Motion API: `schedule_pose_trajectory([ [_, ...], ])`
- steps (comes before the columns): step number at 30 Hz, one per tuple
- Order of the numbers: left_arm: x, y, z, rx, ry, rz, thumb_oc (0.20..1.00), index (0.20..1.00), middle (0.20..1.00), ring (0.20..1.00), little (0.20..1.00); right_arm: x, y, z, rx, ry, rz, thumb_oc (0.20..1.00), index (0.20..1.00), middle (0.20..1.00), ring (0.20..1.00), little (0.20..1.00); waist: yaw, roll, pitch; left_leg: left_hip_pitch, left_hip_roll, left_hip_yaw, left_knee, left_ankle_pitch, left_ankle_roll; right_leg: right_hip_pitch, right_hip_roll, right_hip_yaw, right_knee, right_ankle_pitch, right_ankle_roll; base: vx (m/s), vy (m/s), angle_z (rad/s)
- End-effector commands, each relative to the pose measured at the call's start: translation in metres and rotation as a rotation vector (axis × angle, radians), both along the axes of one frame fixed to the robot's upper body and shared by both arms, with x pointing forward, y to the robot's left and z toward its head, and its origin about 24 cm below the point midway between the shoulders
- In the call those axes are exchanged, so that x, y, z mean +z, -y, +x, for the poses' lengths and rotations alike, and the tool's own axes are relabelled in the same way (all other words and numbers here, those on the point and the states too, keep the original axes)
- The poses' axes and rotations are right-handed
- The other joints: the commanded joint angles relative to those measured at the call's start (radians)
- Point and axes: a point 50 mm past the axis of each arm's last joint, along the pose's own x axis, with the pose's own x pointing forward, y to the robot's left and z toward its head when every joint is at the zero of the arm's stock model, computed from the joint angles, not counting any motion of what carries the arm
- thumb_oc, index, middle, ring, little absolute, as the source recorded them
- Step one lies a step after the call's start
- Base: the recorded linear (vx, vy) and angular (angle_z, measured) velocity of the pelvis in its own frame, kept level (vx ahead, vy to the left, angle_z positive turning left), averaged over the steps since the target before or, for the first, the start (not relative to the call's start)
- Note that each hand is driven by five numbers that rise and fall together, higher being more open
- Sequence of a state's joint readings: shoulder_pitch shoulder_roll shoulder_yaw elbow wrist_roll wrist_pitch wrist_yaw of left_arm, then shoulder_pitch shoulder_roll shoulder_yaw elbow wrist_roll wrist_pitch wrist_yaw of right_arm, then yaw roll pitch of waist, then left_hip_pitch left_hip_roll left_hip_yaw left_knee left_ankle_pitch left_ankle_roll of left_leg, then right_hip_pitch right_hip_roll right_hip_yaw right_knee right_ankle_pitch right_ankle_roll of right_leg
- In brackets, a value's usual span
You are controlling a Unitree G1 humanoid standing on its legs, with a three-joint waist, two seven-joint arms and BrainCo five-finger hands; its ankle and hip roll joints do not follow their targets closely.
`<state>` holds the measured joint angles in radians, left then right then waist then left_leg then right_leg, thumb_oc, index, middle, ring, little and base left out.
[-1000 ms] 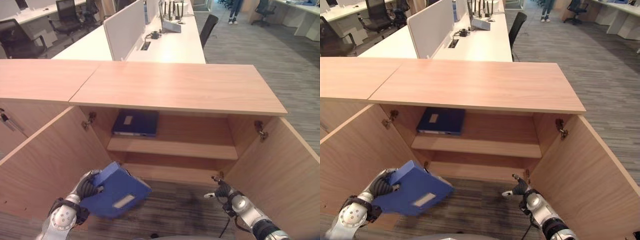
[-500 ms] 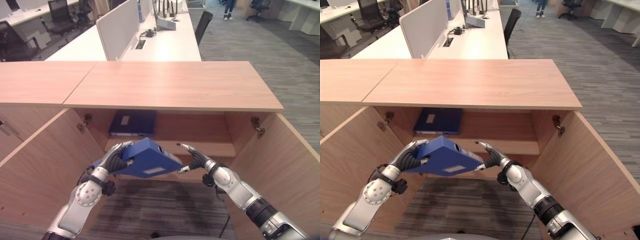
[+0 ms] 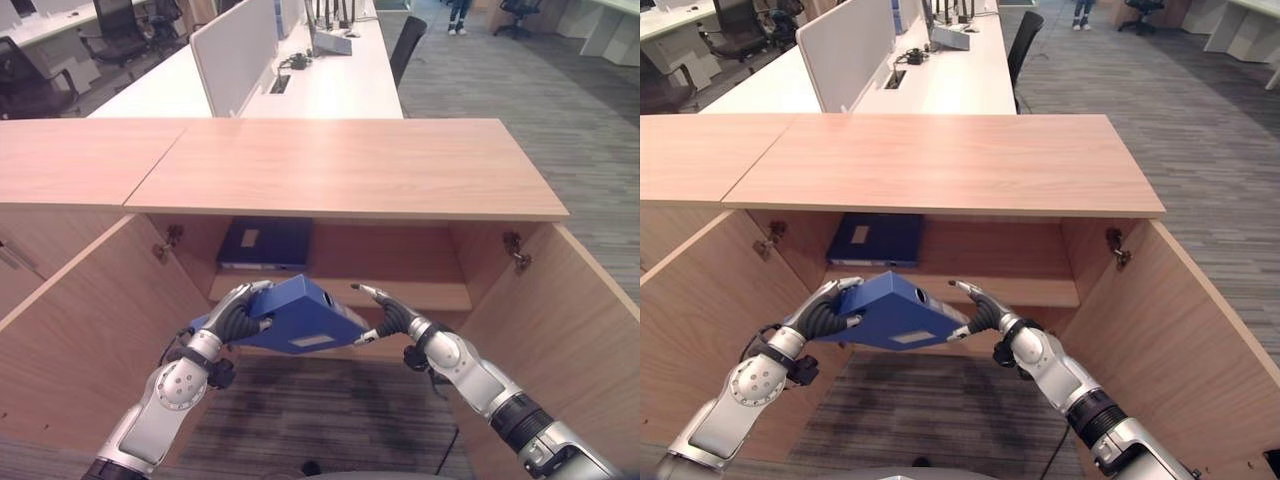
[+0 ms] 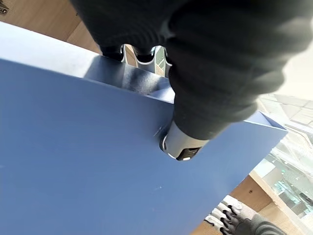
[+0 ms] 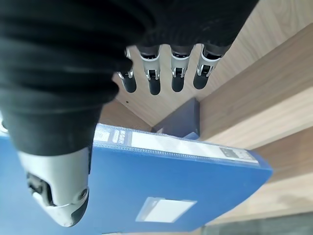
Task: Put the empty folder in the office cabinet
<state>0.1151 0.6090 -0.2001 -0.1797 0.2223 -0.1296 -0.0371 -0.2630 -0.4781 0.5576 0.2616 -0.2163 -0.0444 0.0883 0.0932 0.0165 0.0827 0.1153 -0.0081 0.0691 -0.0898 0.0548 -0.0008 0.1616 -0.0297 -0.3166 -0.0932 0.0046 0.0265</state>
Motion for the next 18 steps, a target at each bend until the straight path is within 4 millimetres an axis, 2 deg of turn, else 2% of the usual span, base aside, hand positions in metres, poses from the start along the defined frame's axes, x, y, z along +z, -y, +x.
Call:
schedule_pose_trajectory([
  [1, 0.063, 0.017, 0.009, -0.129, 0.317, -0.05, 0.2, 0.2, 0.2, 0.2, 0.2, 0.042, -0.035, 0.008, 0.154, 0.153, 0.114, 1.0, 1.0, 1.0, 1.0, 1.0, -0.004, -0.053, -0.035, 0.015, -0.015, -0.006, 0.003, -0.108, -0.002, 0.008, -0.048, -0.01, 0.006, 0.0, 0.071, 0.0, 0.0, 0.0],
  [12, 0.106, 0.042, -0.001, -0.255, 0.541, -0.127, 0.2, 0.2, 0.2, 0.2, 0.2, 0.039, -0.056, 0.006, 0.218, 0.161, 0.118, 1.0, 1.0, 1.0, 1.0, 1.0, -0.006, -0.06, -0.041, 0.017, -0.013, -0.003, 0.003, -0.112, -0.002, 0.011, -0.048, -0.008, 0.006, -0.002, 0.073, 0.0, 0.0, 0.0],
  [18, 0.115, 0.057, -0.004, -0.343, 0.571, -0.169, 0.2, 0.2, 0.2, 0.2, 0.2, 0.035, -0.068, 0.006, 0.255, 0.161, 0.093, 1.0, 1.0, 1.0, 1.0, 1.0, -0.005, -0.061, -0.042, 0.019, -0.014, -0.005, 0.003, -0.113, -0.002, 0.012, -0.047, -0.008, 0.006, -0.003, 0.073, 0.0, 0.0, 0.0],
])
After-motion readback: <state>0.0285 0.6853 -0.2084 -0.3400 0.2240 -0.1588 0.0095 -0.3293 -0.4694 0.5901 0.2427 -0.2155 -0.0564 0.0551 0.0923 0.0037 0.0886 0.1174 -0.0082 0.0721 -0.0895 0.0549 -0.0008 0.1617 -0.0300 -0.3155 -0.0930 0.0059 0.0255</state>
